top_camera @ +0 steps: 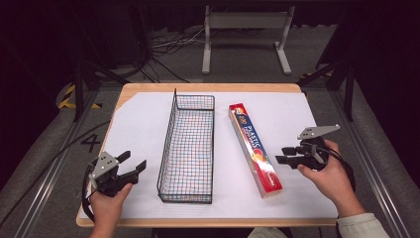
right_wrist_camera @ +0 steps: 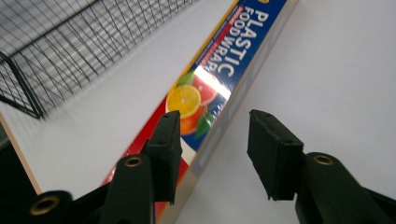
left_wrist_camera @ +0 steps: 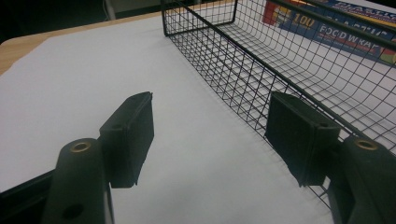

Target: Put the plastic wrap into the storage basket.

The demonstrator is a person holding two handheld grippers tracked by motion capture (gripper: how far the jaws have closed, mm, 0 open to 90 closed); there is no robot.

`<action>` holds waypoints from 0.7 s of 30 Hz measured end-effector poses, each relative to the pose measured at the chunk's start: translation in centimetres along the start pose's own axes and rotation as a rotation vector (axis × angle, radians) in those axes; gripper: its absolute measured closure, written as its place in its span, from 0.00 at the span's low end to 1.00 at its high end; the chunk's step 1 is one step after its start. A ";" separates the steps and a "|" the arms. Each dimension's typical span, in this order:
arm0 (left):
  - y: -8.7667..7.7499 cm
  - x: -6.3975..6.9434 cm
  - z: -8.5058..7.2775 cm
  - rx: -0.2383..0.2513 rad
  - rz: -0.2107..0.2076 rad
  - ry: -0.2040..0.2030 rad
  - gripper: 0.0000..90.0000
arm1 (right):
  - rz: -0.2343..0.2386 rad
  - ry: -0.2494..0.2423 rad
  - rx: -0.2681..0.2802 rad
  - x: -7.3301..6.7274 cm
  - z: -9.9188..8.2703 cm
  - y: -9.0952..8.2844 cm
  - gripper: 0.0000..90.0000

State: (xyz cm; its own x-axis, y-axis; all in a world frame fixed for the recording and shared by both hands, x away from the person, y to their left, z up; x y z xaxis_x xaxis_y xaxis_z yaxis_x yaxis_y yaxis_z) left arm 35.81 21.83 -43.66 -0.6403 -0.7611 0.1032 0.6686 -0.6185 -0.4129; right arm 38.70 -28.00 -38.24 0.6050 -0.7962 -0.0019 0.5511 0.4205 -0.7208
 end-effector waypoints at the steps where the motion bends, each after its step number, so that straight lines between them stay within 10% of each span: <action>1: -0.1 0.0 -0.1 0.001 0.003 0.000 0.37 | 0.002 0.019 0.007 -0.1 0.3 0.1 0.57; 10: -1.1 0.2 -0.5 0.008 0.018 -0.004 0.36 | -0.046 0.174 0.099 0.1 2.6 1.2 0.43; 21: -0.6 0.0 -0.5 0.002 0.015 -0.008 0.36 | -0.124 0.187 0.095 -0.1 4.6 2.5 0.37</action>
State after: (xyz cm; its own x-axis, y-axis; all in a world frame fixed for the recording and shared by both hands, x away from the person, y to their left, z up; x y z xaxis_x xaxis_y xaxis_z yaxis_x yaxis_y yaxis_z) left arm 35.17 22.29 -43.83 -0.6274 -0.7717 0.1044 0.6787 -0.6076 -0.4125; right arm 42.63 -24.85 -36.83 0.4176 -0.9071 -0.0522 0.6710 0.3466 -0.6555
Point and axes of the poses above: each handheld gripper's, and its own axes: y roughly forward along the jaws, z roughly out of its top, x roughly to its right, the point moved 5 cm from there along y, roughly forward along the jaws, and after that the axes turned 9 degrees about -z, right-handed, at the moved point
